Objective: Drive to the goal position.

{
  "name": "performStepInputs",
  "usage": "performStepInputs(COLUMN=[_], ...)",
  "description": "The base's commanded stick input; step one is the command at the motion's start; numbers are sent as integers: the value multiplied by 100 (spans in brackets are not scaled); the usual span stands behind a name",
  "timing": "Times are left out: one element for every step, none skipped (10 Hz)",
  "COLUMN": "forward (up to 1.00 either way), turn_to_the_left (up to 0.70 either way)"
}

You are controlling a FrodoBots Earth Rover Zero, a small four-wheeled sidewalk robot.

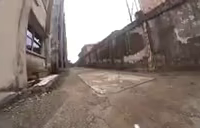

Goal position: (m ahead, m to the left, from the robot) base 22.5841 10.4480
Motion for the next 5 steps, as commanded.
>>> performStepInputs(forward=[30, 30, 30, 30, 30], turn_to_the_left=[0, 0, 0, 0, 0])
